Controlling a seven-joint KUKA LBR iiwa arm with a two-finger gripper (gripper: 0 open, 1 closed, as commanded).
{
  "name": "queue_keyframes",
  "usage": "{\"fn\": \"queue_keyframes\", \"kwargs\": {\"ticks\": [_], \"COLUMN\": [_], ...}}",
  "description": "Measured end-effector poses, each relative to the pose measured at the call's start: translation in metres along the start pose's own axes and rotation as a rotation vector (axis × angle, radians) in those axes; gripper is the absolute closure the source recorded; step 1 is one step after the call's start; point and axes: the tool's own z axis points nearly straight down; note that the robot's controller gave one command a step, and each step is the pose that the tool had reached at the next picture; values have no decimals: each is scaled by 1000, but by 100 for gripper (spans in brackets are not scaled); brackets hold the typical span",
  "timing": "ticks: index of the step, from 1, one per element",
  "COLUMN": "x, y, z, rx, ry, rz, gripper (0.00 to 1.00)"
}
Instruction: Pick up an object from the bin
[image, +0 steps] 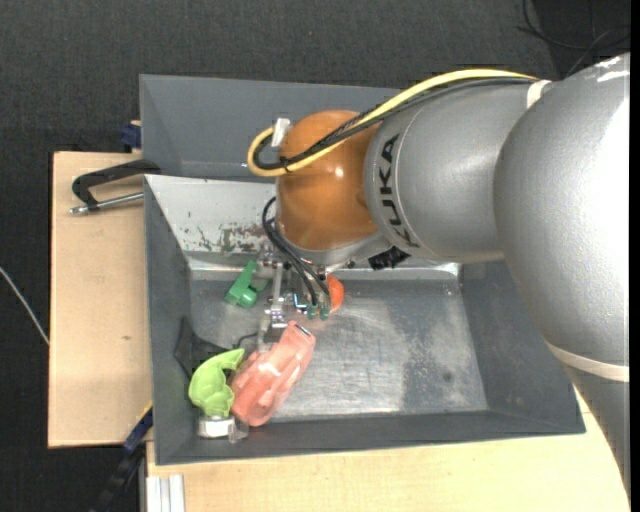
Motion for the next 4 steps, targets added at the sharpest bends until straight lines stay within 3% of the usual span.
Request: {"fn": "queue_keyframes", "kwargs": {"ticks": [1, 2, 3, 4], "x": [-1, 8, 17, 16], "y": [-1, -3, -3, 1], "z": [-5, 12, 22, 24], "rx": [-1, -12, -13, -19], "ry": [-6, -32, -44, -63], "rz": [2, 85, 150, 4], "gripper": [0, 0, 0, 0]}}
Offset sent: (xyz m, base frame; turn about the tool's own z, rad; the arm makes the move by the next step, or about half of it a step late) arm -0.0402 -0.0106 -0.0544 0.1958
